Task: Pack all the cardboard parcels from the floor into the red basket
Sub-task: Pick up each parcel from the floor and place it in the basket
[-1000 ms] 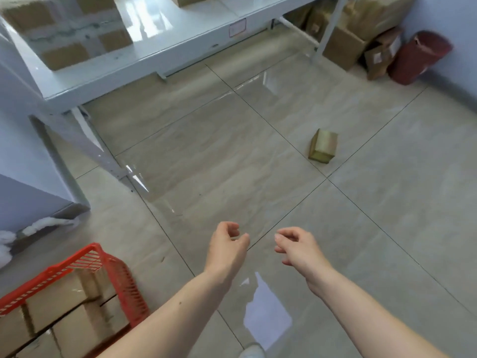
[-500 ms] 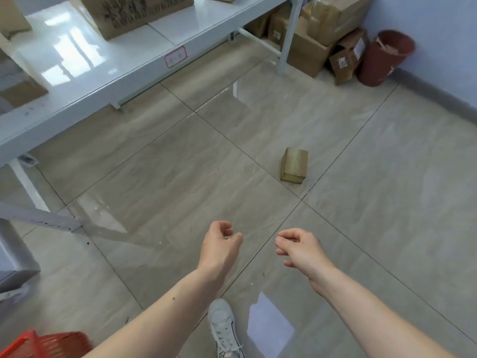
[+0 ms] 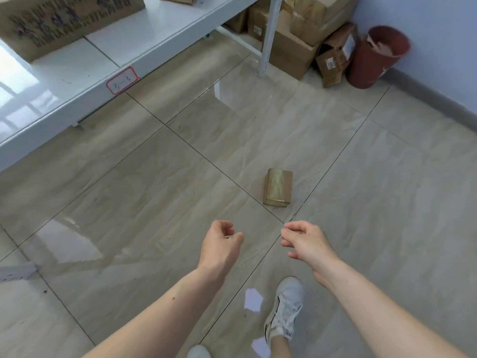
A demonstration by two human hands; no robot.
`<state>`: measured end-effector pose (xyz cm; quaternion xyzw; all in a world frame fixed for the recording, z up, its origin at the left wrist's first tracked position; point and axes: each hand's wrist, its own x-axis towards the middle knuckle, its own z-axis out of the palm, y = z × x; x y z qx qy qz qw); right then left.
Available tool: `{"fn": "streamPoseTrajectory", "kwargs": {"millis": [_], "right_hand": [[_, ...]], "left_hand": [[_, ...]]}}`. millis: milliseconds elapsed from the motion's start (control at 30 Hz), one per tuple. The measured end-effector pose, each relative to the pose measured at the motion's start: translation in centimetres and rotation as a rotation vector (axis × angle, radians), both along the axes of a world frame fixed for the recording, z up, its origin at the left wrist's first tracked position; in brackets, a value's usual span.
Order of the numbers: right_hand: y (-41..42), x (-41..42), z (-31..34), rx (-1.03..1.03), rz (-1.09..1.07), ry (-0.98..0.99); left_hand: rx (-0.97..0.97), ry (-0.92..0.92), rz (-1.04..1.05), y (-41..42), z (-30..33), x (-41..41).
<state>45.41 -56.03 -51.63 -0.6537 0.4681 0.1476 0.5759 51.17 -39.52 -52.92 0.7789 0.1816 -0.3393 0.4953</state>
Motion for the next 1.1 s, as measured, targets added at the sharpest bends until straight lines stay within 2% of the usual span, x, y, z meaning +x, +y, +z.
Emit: {"fn": "streamPoseTrajectory", "kwargs": {"millis": [300,467,800,933,1100], "right_hand": [[-11.8,8.9,-6.0,-0.069,0.161,0.055],[-16.8,11.4,-11.5,-0.122,0.198,0.128],[-18.9,13.8,-24.3,-0.138,0.32,0.238],[-18.9,14.7,-29.5,-0.077,0.313,0.262],[-18.7,15.7,-34.6,0.054,0.188,0.305]], "left_hand": [[0.036,0.04,0.128,-10.4,-5.2,8.2],[0.076,0.072,0.056,-15.5,-10.1,10.0],[0.053,0.11,-0.273,-19.6,-22.7,11.8],[-0.031,0.157,-0.271,-20.9,-27.8,12.8],[-0.11,0.151,-0.208,-22.2,-32.8,13.6]]}}
